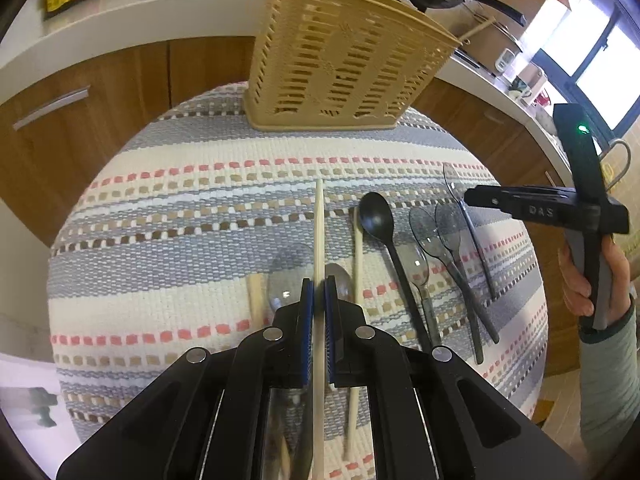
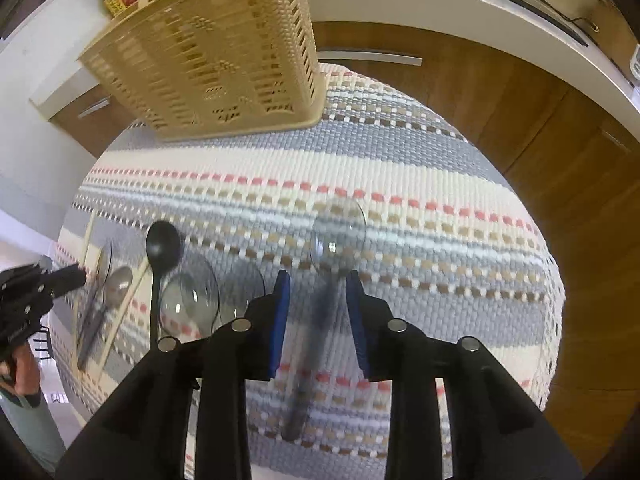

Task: Organize utensils
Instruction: 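Grasp a clear plastic spoon with the right tool while the left tool lifts the chopstick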

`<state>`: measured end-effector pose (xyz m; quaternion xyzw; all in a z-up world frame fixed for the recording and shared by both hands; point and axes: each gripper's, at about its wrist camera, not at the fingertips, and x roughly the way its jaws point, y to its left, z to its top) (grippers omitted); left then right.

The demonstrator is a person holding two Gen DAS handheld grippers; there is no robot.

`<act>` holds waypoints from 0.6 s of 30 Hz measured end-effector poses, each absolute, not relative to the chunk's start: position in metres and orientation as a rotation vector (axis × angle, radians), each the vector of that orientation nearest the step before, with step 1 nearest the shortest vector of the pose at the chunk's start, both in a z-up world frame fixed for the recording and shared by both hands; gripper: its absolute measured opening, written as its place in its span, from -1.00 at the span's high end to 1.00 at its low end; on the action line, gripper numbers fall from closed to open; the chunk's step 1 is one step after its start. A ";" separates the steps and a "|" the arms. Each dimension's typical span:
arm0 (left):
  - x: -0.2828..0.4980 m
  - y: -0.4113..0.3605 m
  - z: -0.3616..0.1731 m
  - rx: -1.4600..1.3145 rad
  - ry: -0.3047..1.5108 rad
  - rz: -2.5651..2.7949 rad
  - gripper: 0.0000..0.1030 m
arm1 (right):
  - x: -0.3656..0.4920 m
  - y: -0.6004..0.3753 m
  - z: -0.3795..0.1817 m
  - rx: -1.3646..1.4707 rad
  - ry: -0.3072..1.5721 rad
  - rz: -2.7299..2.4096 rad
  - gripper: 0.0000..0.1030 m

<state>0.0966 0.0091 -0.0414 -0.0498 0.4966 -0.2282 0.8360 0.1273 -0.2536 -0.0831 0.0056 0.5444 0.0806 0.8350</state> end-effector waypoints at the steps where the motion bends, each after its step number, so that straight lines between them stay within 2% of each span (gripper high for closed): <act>1: 0.097 0.010 -0.040 -0.107 1.047 -0.481 0.93 | 0.133 -0.254 -0.085 0.017 1.161 0.165 0.36; 2: 0.097 0.013 -0.038 -0.110 1.040 -0.478 0.93 | 0.137 -0.253 -0.086 0.020 1.165 0.161 0.18; 3: 0.098 0.016 -0.036 -0.115 1.034 -0.477 0.93 | 0.142 -0.254 -0.087 0.024 1.165 0.156 0.10; 4: 0.100 0.018 -0.034 -0.119 1.030 -0.476 0.93 | 0.146 -0.254 -0.088 0.024 1.162 0.150 0.03; 6: 0.101 0.022 -0.029 -0.121 1.020 -0.474 0.93 | 0.150 -0.253 -0.089 0.023 1.160 0.144 0.03; 9: 0.106 0.025 -0.025 -0.125 1.008 -0.474 0.93 | 0.158 -0.254 -0.094 0.028 1.186 0.125 0.09; 10: 0.107 0.025 -0.024 -0.125 1.004 -0.476 0.93 | 0.160 -0.254 -0.097 0.022 1.193 0.110 0.25; 13: 0.110 0.023 -0.023 -0.126 0.993 -0.482 0.93 | 0.165 -0.249 -0.097 -0.012 1.179 0.087 0.41; 18: 0.111 0.020 -0.014 -0.136 0.956 -0.497 0.93 | 0.158 -0.235 -0.090 -0.052 1.136 0.124 0.42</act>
